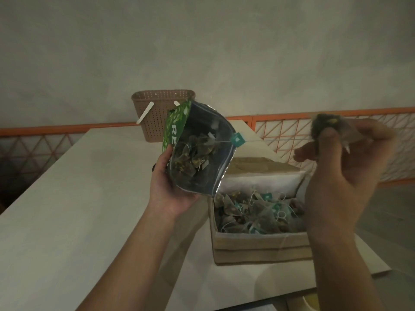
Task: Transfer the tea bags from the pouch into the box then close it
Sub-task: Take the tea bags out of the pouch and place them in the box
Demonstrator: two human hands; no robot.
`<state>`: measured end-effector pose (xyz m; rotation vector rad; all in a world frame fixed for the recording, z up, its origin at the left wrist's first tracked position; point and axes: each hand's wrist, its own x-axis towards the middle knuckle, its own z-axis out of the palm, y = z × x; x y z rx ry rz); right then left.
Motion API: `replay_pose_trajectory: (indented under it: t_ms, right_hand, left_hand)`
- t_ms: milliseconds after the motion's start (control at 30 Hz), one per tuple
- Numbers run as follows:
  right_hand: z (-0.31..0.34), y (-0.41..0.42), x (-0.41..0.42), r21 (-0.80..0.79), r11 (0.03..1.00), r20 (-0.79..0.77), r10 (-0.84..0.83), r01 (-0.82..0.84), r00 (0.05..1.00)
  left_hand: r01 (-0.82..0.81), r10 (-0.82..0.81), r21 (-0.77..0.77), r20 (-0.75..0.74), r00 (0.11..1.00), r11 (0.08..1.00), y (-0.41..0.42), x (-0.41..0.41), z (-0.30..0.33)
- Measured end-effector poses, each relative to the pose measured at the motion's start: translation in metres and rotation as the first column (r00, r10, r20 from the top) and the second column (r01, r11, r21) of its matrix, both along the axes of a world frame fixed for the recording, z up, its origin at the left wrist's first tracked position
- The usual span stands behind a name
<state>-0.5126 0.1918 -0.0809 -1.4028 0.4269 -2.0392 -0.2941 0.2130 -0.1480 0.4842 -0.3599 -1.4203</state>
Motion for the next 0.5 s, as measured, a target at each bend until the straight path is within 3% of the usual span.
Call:
replay_pose_trajectory:
  t_ms: [67, 133, 300, 500]
  right_hand:
    - [-0.004, -0.002, -0.001, -0.002, 0.999, -0.022, -0.044, 0.044, 0.999]
    - [-0.011, -0.006, -0.001, 0.068, 0.996, -0.193, -0.051, 0.065, 0.98]
    - [-0.039, -0.02, 0.007, 0.228, 0.968, -0.621, 0.059, 0.109, 0.782]
    - [-0.04, -0.011, 0.029, 0.256, 0.964, -0.645, 0.11, 0.077, 0.756]
  left_hand:
    - [-0.015, 0.015, 0.002, 0.005, 1.0, 1.0, -0.002, 0.0, 0.001]
    - [-0.027, 0.027, 0.014, 0.009, 1.0, 1.0, -0.002, -0.001, 0.003]
    - [-0.031, 0.03, 0.039, 0.014, 0.999, 0.999, -0.002, -0.003, 0.004]
    - [-0.019, 0.019, 0.063, 0.0, 1.0, 0.998, 0.0, -0.006, 0.007]
